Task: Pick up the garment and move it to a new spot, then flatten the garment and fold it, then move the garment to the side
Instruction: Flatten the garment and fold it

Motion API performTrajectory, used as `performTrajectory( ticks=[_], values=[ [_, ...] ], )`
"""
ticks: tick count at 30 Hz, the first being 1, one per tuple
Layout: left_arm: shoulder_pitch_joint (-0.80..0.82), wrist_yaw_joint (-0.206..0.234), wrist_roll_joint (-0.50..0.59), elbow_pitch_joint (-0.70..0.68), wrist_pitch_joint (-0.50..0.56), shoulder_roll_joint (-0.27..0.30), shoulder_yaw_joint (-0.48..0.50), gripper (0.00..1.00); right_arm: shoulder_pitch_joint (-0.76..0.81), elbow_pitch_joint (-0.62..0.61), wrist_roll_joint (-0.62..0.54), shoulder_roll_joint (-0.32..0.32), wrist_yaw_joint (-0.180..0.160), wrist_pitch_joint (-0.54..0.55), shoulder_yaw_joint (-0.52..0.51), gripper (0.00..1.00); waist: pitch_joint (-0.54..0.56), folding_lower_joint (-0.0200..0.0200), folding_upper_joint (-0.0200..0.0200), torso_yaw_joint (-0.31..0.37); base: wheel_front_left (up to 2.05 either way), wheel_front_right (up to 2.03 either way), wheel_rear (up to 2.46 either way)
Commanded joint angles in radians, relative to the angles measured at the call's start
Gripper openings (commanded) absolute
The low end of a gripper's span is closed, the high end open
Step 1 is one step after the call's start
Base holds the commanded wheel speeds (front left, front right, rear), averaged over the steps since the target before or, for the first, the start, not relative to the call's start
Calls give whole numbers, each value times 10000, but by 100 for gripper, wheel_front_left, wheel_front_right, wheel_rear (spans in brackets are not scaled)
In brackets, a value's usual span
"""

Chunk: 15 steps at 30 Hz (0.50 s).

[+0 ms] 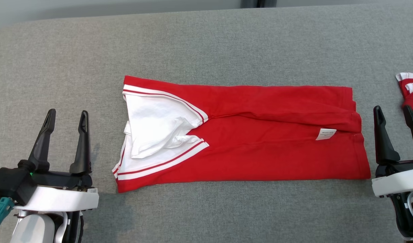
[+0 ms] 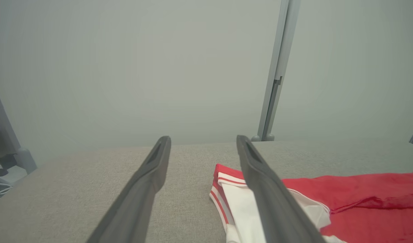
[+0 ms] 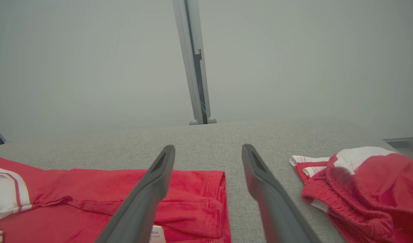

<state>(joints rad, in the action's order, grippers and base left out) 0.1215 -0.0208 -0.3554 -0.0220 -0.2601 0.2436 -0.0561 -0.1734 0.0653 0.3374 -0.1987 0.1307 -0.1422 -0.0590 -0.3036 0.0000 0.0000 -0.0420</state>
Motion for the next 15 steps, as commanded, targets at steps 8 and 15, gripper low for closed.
performTrajectory(
  ticks=[8, 15],
  values=[
    [303, -515, 491, 287, -28, -507, 232, 100, 129, 934, 265, -459, 1, 384, -666, 100, -59, 0, 0, -271, 0, 0, 0],
    [577, -758, 726, 338, -28, -808, 269, 100, -530, 2019, 534, -584, 1, 452, -511, 100, -422, 0, 0, -484, 0, 0, 0]
  ],
)
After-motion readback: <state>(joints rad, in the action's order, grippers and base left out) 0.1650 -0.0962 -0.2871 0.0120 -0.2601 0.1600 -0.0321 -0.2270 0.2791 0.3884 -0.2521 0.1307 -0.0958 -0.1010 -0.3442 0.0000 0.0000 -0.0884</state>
